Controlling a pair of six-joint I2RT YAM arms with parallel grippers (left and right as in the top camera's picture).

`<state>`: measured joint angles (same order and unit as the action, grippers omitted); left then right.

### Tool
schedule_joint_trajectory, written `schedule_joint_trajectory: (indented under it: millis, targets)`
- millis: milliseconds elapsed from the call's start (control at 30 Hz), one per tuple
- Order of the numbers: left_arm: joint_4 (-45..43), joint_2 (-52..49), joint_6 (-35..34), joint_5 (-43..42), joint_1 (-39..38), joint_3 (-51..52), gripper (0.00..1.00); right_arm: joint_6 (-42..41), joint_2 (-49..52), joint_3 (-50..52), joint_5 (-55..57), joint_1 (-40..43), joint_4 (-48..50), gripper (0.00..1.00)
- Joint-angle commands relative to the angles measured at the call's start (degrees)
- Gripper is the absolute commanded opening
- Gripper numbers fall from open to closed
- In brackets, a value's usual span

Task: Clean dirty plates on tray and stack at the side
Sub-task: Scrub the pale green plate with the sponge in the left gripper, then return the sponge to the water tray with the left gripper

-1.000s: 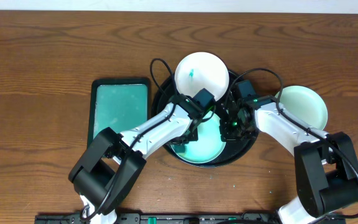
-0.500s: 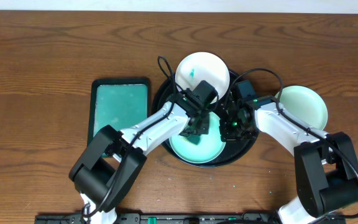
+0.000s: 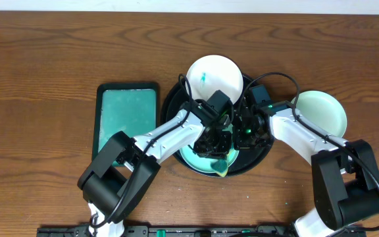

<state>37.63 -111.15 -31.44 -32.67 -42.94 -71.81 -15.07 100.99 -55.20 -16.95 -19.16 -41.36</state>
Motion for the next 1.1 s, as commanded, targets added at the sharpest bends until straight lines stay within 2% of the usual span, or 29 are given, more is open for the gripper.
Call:
schedule_joint_trajectory:
  millis: [0, 167, 367, 467, 600, 733, 833, 933, 1067]
  targets:
    - [5.53, -0.94, -1.64, 8.55, -0.48, 0.33, 0.08, 0.98, 1.99, 1.11, 3.39, -0.46, -1.29, 0.01]
    - [12.94, -0.92, -6.78, 35.39, -0.48, 0.31, 0.07, 0.98, 1.99, 1.11, 3.39, -0.46, -1.29, 0.01]
    - [16.04, 0.17, -6.82, 49.09, 0.63, -1.09, 0.08, 0.98, 1.99, 1.11, 3.39, -0.46, -1.31, 0.01]
    - [18.91, 1.73, -6.84, 52.11, 1.51, -3.34, 0.07, 1.01, 1.99, 1.11, 3.39, -0.46, -1.38, 0.01]
    - [20.94, 5.79, -6.84, 52.17, 2.16, -5.4, 0.07, 0.98, 1.99, 1.11, 3.41, -0.46, -1.36, 0.01]
    - [22.8, 12.92, -6.78, 51.47, 2.19, -6.19, 0.07, 0.98, 1.99, 1.11, 3.45, -0.44, -1.46, 0.01]
    - [24.96, 18.4, -6.8, 54.36, 3.41, -6.16, 0.07, 0.98, 1.99, 1.11, 3.52, -0.44, -1.46, 0.01]
    - [27.02, 21.7, -6.8, 58.38, 6.73, -5.86, 0.07, 0.94, 1.99, 1.11, 4.35, -0.46, -1.42, 0.01]
    - [27.43, 21.7, -6.86, 58.77, 14.43, -4.17, 0.07, 0.9, 1.99, 1.11, 5.14, -0.44, -0.87, 0.01]
